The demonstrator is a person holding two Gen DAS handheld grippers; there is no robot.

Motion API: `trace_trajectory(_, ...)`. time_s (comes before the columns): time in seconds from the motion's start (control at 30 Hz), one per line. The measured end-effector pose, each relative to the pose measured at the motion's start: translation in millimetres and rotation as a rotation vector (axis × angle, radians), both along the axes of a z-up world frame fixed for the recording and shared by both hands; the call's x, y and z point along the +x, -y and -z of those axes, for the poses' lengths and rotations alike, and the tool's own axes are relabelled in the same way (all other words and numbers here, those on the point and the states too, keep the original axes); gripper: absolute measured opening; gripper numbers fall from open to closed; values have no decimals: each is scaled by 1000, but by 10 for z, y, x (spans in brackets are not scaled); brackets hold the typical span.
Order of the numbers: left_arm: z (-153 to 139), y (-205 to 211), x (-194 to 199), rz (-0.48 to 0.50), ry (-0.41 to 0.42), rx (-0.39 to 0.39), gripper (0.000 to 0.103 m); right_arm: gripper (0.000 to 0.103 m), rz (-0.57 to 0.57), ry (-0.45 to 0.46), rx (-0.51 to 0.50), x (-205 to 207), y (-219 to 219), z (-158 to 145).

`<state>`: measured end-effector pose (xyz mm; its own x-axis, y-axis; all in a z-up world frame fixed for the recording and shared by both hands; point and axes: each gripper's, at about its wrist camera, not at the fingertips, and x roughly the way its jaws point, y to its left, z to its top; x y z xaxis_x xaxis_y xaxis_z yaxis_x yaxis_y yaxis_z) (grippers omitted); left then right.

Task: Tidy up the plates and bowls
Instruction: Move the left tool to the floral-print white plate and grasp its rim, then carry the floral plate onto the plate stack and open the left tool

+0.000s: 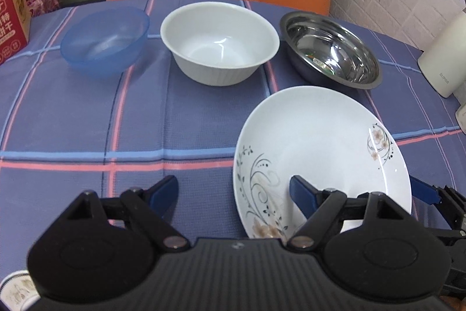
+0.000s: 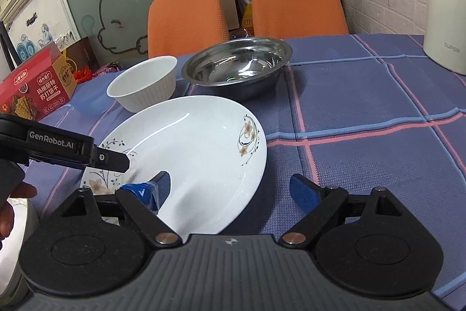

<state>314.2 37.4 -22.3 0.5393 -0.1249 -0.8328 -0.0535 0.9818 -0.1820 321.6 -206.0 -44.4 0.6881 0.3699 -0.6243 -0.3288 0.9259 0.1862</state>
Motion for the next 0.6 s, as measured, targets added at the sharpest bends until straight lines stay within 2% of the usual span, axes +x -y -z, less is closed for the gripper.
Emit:
trace_trajectory(0.2,0,64,30,7,23,5,77,76,-59,17,-16,43,-140,24)
trace_trajectory(0.23,5,84,34,15,30,6,74,76,-68,23,-15,45,-160,30)
trace_trajectory(0.3,11,150,13,36,50,42,60,78,-74,37,-32,33,-211,43)
trace_trajectory(0.37,0,206,-20,57,73,58,54,78,-60,54,-56,7,-257,55)
trace_trajectory(0.4,-8,229,-28,71,77,50,44,78,-50,59,-61,-7,-273,59)
trace_trajectory(0.53,-26,255,-47,69,74,58,43,78,21,52,-44,-5,-314,44)
trace_trajectory(0.6,-34,230,-54,61,64,44,39,78,46,41,-12,-12,-315,31)
